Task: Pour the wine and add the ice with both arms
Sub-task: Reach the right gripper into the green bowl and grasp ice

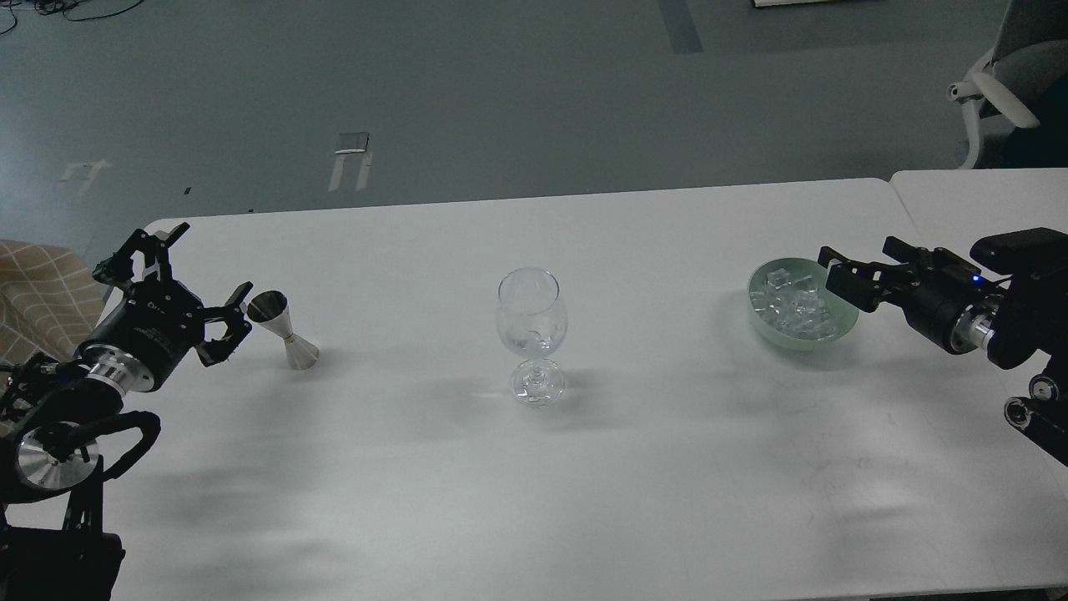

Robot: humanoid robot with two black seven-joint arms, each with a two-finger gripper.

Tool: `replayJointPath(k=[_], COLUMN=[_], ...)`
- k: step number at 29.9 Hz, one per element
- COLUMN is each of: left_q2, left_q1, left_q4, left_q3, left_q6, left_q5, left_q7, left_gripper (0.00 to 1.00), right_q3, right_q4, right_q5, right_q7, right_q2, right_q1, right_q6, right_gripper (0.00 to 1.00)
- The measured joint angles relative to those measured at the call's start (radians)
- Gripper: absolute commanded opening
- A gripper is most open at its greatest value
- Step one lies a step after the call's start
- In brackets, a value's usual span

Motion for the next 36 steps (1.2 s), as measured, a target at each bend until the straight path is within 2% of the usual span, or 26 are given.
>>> replayJointPath(k=[7,24,30,36], left_q2=[-0.002,-0.004,-0.009,-0.012], left_q1=[0.001,0.002,0.002,0.002], left_q4=[-0.006,-0.012,-0.018,-0.021], left_q3=[0.0,0.006,0.007,0.007], left_q6=[-0.001,-0.003,-0.003,-0.003], left_q5=[0.0,0.0,0.0,0.0], left_q7=[0.0,0.0,0.001,0.001], left_gripper=[0.96,0.96,0.96,0.96], right_q3=[-0.052,-0.073,-0.079,-0.098], right_q4=[-0.023,-0.022,-0.032,-0.047], right_q5=[-0.005,-0.004,-0.004,-0.004], right_q7=[-0.003,-0.004,-0.011,-0.016], right_q2=[0.031,0.047,0.052,0.058], right_q1=[0.012,0.012,0.022,0.039], right_q6=[0.004,0.066,0.073,0.073], right_gripper=[0.67,0.68,0.63,0.62])
